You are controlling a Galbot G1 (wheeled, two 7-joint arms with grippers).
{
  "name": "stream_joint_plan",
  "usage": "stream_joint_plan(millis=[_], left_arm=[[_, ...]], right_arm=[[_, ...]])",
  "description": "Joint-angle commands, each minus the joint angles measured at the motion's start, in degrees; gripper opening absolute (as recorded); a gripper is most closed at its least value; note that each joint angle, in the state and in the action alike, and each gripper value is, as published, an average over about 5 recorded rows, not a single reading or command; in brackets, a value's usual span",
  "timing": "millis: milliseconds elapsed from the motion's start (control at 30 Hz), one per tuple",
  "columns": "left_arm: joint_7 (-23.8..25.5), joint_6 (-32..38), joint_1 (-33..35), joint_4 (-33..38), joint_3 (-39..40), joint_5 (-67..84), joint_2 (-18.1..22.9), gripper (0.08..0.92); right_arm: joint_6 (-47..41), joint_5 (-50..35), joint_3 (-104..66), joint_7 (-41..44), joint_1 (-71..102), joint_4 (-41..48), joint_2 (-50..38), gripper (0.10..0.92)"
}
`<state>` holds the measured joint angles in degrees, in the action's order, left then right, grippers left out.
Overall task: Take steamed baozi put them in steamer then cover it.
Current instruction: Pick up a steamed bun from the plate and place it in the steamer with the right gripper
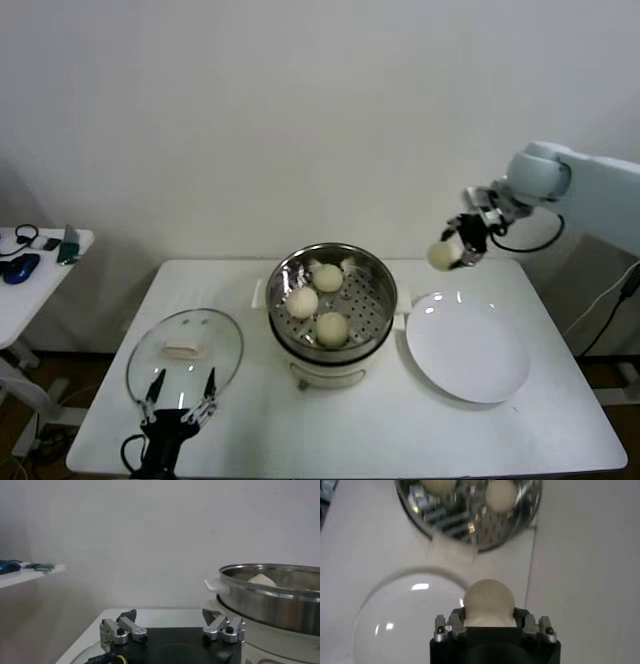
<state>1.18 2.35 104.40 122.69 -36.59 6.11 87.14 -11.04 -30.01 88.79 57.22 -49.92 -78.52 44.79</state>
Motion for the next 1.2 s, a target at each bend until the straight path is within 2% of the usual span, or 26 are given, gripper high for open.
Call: stream_joint_plan(millis=[33,333,600,1000,1100,1200], left_arm=[[0.01,-0.10,-0.18,0.12,-0.20,0.44,-0.18,0.823],[0.01,-0.03,0.04,0.02,-0.65,0.51,-0.12,0.823],[-0.02,0.20,0.31,-0.31,-0.77,0.41,-0.07,0.823],[-0.08,0.27,0.56,-0.08,-0.65,0.24,0.09,0.823],[-0.10,0.27,0.56,0.03,-0.61,0.22,0.15,0.823],[-0.12,0.21,0.58,0.25,-0.61,0.21,0.18,0.823]], right_arm=[[-6.02,-12.95,2.92,-3.41,-8.74,-11.28,9.94,0.645],[-7.07,-3.94,1.84,-6.24,5.18,-4.64,15.43,0.645],[-7.30,1.96,0.97,-6.98,13.30,0.07,15.84,0.645],[-7.84,3.77,-1.66,-7.95,17.98,2.14,15.84,0.665],[-7.75,4.24,-1.76,-7.94,17.66,2.47,15.84,0.692],[-7.60,3.85,-2.24,-8.16,16.86,2.67,15.74,0.753]])
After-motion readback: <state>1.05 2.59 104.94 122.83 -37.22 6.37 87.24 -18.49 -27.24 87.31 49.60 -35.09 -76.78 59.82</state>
